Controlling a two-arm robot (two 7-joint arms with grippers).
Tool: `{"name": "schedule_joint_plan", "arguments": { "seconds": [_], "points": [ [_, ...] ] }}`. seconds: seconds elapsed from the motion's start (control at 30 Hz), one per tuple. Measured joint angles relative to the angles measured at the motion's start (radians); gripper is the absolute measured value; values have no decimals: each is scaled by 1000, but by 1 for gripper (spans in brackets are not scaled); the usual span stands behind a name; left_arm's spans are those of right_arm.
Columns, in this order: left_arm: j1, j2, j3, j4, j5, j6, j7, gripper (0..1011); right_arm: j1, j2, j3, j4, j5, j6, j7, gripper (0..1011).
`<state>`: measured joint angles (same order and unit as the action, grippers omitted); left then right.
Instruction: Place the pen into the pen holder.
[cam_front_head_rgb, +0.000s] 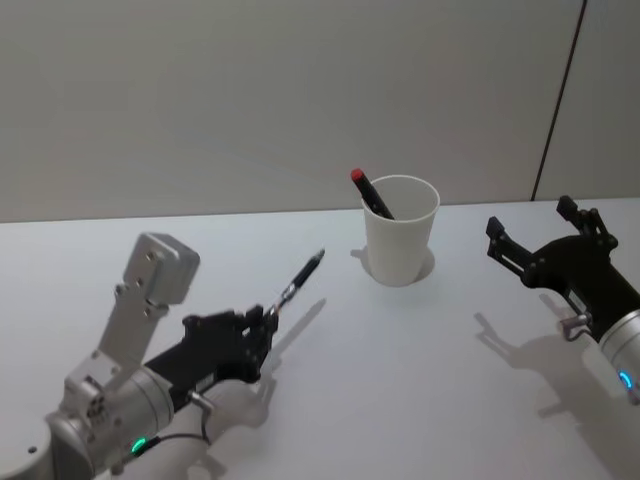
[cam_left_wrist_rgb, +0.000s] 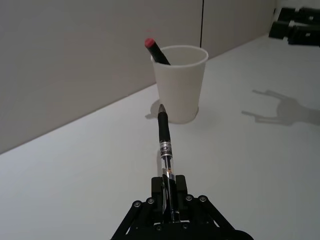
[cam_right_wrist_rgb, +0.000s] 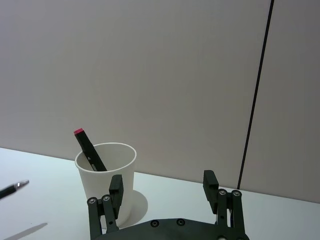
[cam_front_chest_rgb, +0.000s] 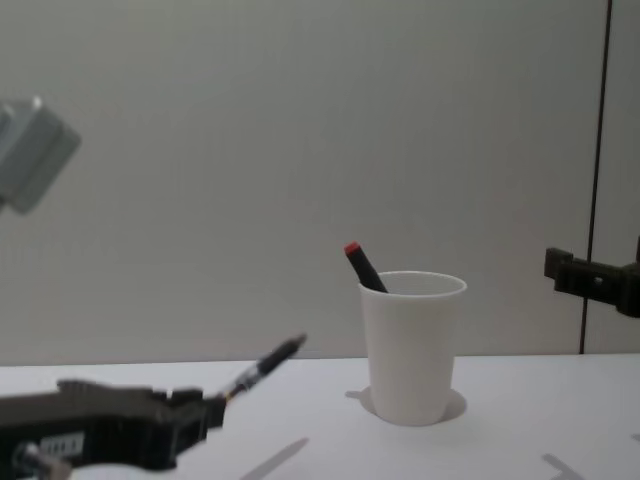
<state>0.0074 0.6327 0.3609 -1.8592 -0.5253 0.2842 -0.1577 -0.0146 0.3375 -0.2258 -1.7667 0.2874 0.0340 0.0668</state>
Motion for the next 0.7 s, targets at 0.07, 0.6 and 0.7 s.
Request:
{"name": "schedule_joint_plan", "arguments": {
  "seconds": [0.07,0.6,0.7],
  "points": [
    [-4,-2,-3,0,-2,-15,-6,161,0,0,0,0,0,0,0,1001],
    [-73,-38,-12,38,-4,-94,-172,161,0,0,0,0,0,0,0,1001],
    [-89,-50,-7,52,8,-96,-214,161,0,0,0,0,0,0,0,1001]
  ]
}}
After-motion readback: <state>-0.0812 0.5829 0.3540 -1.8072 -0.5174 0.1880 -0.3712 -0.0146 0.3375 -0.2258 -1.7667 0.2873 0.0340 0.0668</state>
